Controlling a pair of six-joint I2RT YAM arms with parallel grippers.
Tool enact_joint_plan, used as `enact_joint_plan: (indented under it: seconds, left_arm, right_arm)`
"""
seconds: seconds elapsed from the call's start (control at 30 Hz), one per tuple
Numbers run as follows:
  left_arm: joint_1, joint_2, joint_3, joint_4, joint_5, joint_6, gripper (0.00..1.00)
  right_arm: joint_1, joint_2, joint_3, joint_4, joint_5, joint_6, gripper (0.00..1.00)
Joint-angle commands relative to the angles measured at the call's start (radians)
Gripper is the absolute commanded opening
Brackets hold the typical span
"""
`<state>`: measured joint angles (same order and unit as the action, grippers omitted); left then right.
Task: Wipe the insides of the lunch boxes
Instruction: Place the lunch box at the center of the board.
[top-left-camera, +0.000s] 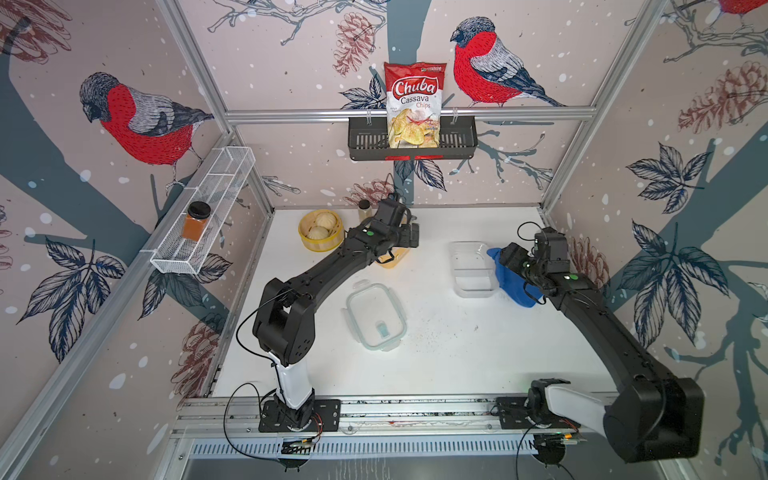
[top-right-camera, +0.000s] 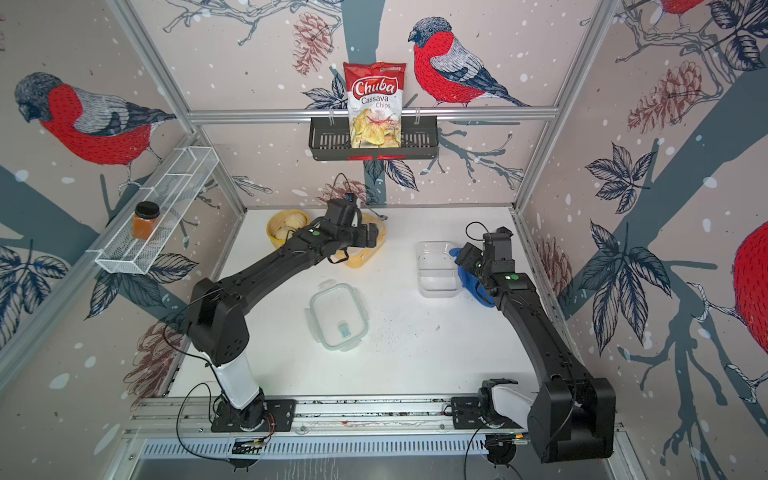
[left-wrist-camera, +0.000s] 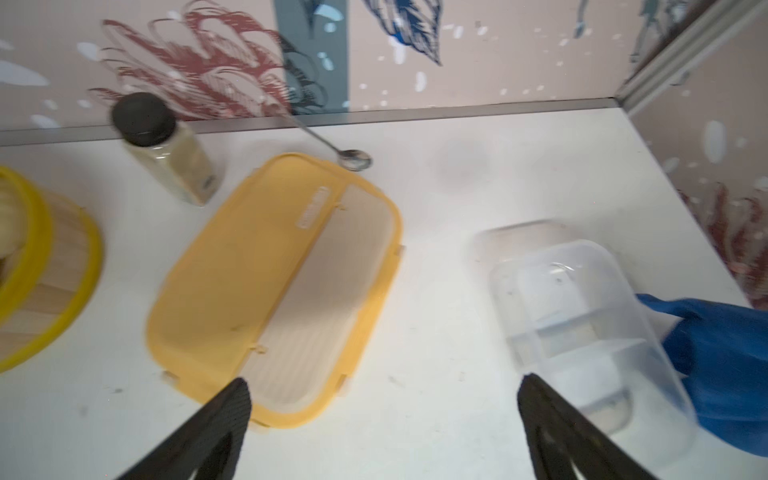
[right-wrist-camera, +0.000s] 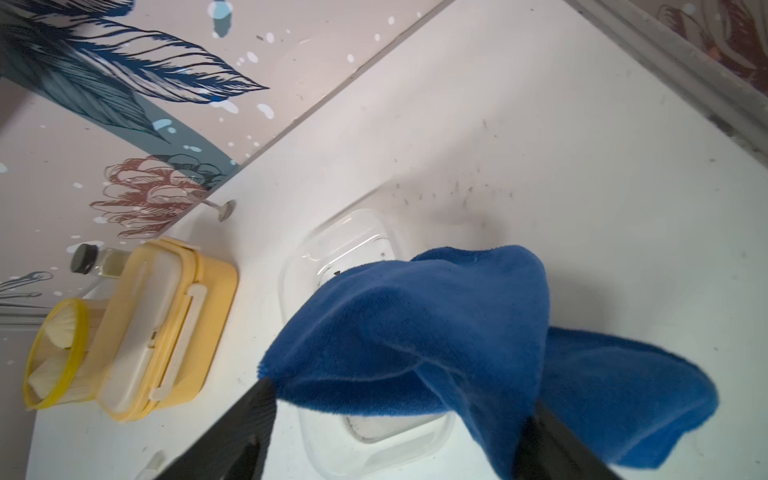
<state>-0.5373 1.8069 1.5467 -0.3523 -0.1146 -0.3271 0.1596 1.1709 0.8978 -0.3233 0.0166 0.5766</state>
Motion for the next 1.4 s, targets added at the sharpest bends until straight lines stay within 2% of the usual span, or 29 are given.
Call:
enact_joint_plan:
  seconds: [0.0, 0.07, 0.13, 0.23, 0.33, 0.53, 0.63, 0.7, 0.87, 0.9, 0.93, 1.03, 1.1, 1.17, 1.27, 1.37]
  left_arm:
    - [0.051, -0.008, -0.013, -0.022, 0.058, 0.070, 0.97]
    - [0.066, 0.000, -0.010, -0.037, 0.091, 0.073, 0.97]
    - [0.068, 0.003, -0.017, -0.032, 0.102, 0.071, 0.97]
    - [0.068, 0.008, -0.030, -0.016, 0.121, 0.060, 0.97]
    - [0.068, 0.011, -0.035, -0.011, 0.125, 0.056, 0.97]
    - [0.077, 0.007, -0.036, -0.019, 0.098, 0.060, 0.97]
    - [0.084, 0.001, -0.038, -0.015, 0.092, 0.059, 0.97]
    - [0.088, 0.004, -0.037, -0.011, 0.098, 0.061, 0.97]
    - [0.089, 0.030, -0.030, -0.005, 0.138, 0.057, 0.97]
    - [0.090, 0.035, -0.031, -0.002, 0.146, 0.057, 0.97]
    - [0.091, 0.038, -0.032, -0.004, 0.148, 0.058, 0.97]
    - [0.097, 0.037, -0.036, -0.003, 0.150, 0.063, 0.97]
    - [0.107, 0.031, -0.046, 0.012, 0.154, 0.062, 0.97]
    - [0.116, 0.028, -0.048, 0.022, 0.170, 0.059, 0.97]
    - [0.128, 0.029, -0.047, 0.026, 0.190, 0.058, 0.97]
    - [0.135, 0.032, -0.050, 0.031, 0.213, 0.062, 0.97]
  right_arm:
    - [0.000, 0.009, -0.027, 0.029, 0.067, 0.042, 0.91]
    - [-0.062, 0.039, -0.085, 0.041, -0.008, 0.043, 0.83]
    - [-0.132, 0.064, -0.134, 0.025, -0.069, 0.053, 0.68]
    - [-0.147, 0.026, -0.200, 0.048, -0.052, 0.061, 0.51]
    - [-0.171, -0.034, -0.211, 0.017, 0.034, 0.082, 0.50]
    - [-0.243, -0.140, -0.196, -0.042, 0.052, 0.082, 0.46]
    - [-0.244, -0.173, -0.182, -0.057, 0.064, 0.076, 0.49]
    - [-0.251, -0.161, -0.196, -0.041, 0.043, 0.068, 0.59]
    - [-0.287, 0.069, -0.173, -0.098, -0.222, -0.005, 0.77]
    - [-0.296, 0.078, -0.168, -0.099, -0.269, -0.004, 0.84]
    - [-0.298, 0.074, -0.159, -0.103, -0.286, -0.002, 0.98]
    - [-0.295, 0.033, -0.077, -0.165, -0.266, -0.040, 1.00]
    - [-0.291, 0.023, 0.024, -0.268, -0.183, -0.067, 1.00]
    - [-0.291, 0.001, 0.073, -0.319, -0.151, -0.067, 1.00]
    - [-0.291, -0.036, 0.075, -0.327, -0.110, -0.048, 1.00]
    - [-0.308, 0.016, 0.002, -0.330, -0.122, -0.070, 1.00]
